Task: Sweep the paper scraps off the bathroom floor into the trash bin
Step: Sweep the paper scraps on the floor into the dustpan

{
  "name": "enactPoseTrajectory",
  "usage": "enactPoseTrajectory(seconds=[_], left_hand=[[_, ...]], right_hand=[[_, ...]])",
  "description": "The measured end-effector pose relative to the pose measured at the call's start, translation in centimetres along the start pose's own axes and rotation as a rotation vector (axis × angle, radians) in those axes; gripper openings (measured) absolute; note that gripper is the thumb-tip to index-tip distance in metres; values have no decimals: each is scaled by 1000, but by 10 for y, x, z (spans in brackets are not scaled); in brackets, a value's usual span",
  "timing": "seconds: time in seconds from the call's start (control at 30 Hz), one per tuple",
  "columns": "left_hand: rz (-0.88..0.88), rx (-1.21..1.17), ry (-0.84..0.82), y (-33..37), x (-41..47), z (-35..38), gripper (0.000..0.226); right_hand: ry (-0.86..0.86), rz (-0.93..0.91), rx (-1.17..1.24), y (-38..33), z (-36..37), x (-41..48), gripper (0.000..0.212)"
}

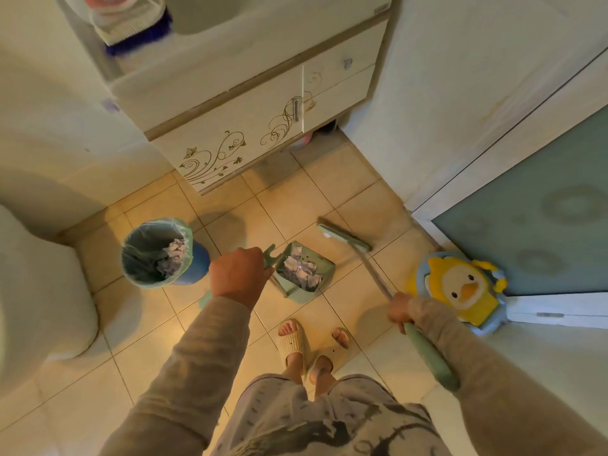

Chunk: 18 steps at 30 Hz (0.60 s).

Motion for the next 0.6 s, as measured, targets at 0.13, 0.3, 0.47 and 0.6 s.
enactPoseTrajectory(seconds=[0.13, 0.3, 0.47, 0.6], left_hand=[[10, -12, -2, 0, 2, 0, 35], [4, -16, 2, -5, 11, -6, 34], [-30, -19, -39, -12, 9, -5, 35], [-89, -146, -186, -17, 7, 4, 37]], right_hand=[[-153, -7, 167, 13, 45, -15, 3], [-297, 2, 696, 41, 34, -29, 34], [-293, 20, 834, 47, 32, -36, 34], [-206, 4, 810, 38, 26, -36, 36]])
Point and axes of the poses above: each hand's wrist, its own x-axis towards the middle knuckle, its own z-axis out of the palm, y = z × x, the point moved 8 cm from there along x, towards the middle knuckle, and after that the axes turned 12 degrees about -x, right-handed, at the moved point
